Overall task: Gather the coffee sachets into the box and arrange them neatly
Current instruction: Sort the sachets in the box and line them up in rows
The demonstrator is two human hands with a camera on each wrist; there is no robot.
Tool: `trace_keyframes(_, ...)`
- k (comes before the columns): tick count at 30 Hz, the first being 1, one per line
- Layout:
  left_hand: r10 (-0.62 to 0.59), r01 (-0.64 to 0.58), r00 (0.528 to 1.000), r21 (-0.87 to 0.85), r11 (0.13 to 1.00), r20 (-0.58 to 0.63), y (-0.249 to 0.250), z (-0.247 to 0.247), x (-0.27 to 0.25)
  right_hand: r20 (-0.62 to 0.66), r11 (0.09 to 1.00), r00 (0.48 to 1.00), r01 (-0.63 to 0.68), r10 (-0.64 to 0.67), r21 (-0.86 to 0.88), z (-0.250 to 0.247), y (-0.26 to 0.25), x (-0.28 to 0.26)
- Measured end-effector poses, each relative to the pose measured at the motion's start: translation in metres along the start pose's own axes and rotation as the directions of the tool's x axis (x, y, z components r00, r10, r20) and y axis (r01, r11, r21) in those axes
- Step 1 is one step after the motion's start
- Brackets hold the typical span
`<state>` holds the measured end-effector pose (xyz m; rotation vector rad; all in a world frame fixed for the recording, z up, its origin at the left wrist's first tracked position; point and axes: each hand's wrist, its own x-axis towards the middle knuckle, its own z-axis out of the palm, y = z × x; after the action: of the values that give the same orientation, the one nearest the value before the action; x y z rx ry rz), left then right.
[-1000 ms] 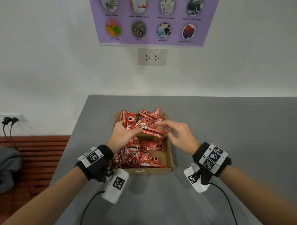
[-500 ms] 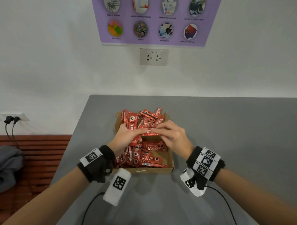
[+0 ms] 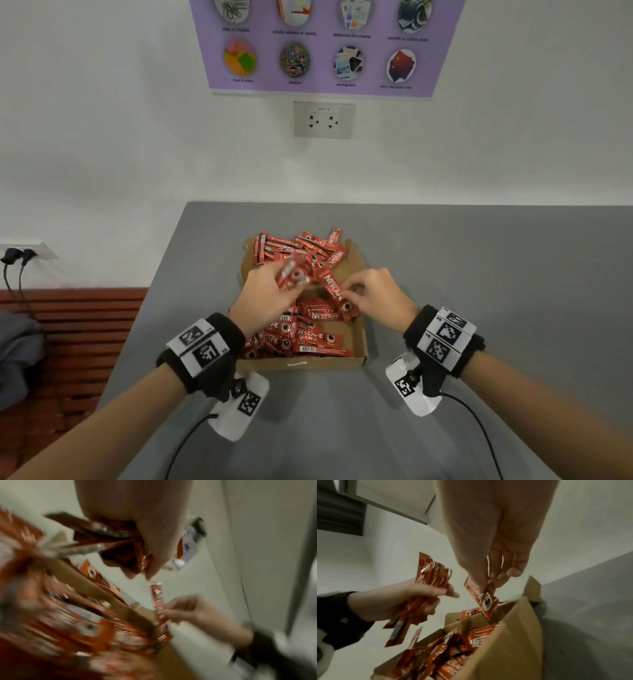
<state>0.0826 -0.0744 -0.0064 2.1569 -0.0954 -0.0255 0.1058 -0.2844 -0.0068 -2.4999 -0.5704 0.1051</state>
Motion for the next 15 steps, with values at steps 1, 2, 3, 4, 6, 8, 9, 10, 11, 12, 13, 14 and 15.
trace_keyframes(1, 0.026, -0.044, 0.995, 0.19, 0.981, 0.1, -0.005, 0.0, -0.002, -0.031, 0.999, 0.999, -0.022, 0.023, 0.024, -0.001, 0.002, 0.0)
trace_keyframes(2, 0.043, -0.115, 0.977, 0.344, 0.932, 0.21, -0.009, 0.001, -0.005, -0.041, 0.999, 0.999, -0.021, 0.023, 0.037, -0.001, 0.003, 0.001)
trace_keyframes(3, 0.044, -0.181, 0.95, 0.43, 0.884, 0.309, -0.012, 0.002, -0.007, -0.032, 0.999, 0.999, -0.008, 0.01, 0.042, 0.001, 0.003, 0.001)
trace_keyframes(4, 0.037, -0.223, 0.925, 0.463, 0.858, 0.377, -0.014, 0.004, -0.009, -0.011, 0.999, 1.0, 0.007, -0.007, 0.037, 0.002, 0.002, 0.002)
trace_keyframes(6, 0.051, -0.27, 0.902, 0.469, 0.841, 0.429, -0.016, 0.005, -0.012, 0.058, 0.999, 0.998, 0.04, -0.04, -0.007, 0.006, -0.002, 0.002)
trace_keyframes(8, 0.086, -0.32, 0.888, 0.472, 0.821, 0.452, -0.019, 0.005, -0.013, 0.15, 0.993, 0.986, 0.082, -0.069, -0.083, 0.011, -0.006, 0.002)
trace_keyframes(9, 0.095, -0.339, 0.88, 0.477, 0.811, 0.464, -0.02, 0.006, -0.014, 0.192, 0.987, 0.979, 0.095, -0.069, -0.128, 0.013, -0.008, 0.003)
trace_keyframes(10, 0.097, -0.349, 0.876, 0.482, 0.804, 0.472, -0.021, 0.007, -0.014, 0.226, 0.98, 0.972, 0.099, -0.058, -0.173, 0.015, -0.01, 0.004)
trace_keyframes(11, 0.099, -0.352, 0.875, 0.482, 0.803, 0.474, -0.022, 0.008, -0.014, 0.249, 0.972, 0.967, 0.099, -0.044, -0.211, 0.017, -0.011, 0.005)
trace_keyframes(12, 0.102, -0.351, 0.876, 0.477, 0.806, 0.472, -0.023, 0.008, -0.014, 0.261, 0.966, 0.965, 0.099, -0.034, -0.241, 0.019, -0.013, 0.006)
trace_keyframes(13, 0.102, -0.347, 0.877, 0.47, 0.812, 0.47, -0.024, 0.009, -0.014, 0.268, 0.959, 0.963, 0.101, -0.028, -0.264, 0.021, -0.014, 0.007)
trace_keyframes(14, 0.101, -0.342, 0.878, 0.464, 0.817, 0.469, -0.024, 0.01, -0.014, 0.27, 0.953, 0.963, 0.104, -0.025, -0.285, 0.023, -0.015, 0.008)
trace_keyframes(15, 0.094, -0.334, 0.878, 0.459, 0.823, 0.47, -0.025, 0.01, -0.013, 0.27, 0.947, 0.963, 0.106, -0.021, -0.302, 0.025, -0.015, 0.009)
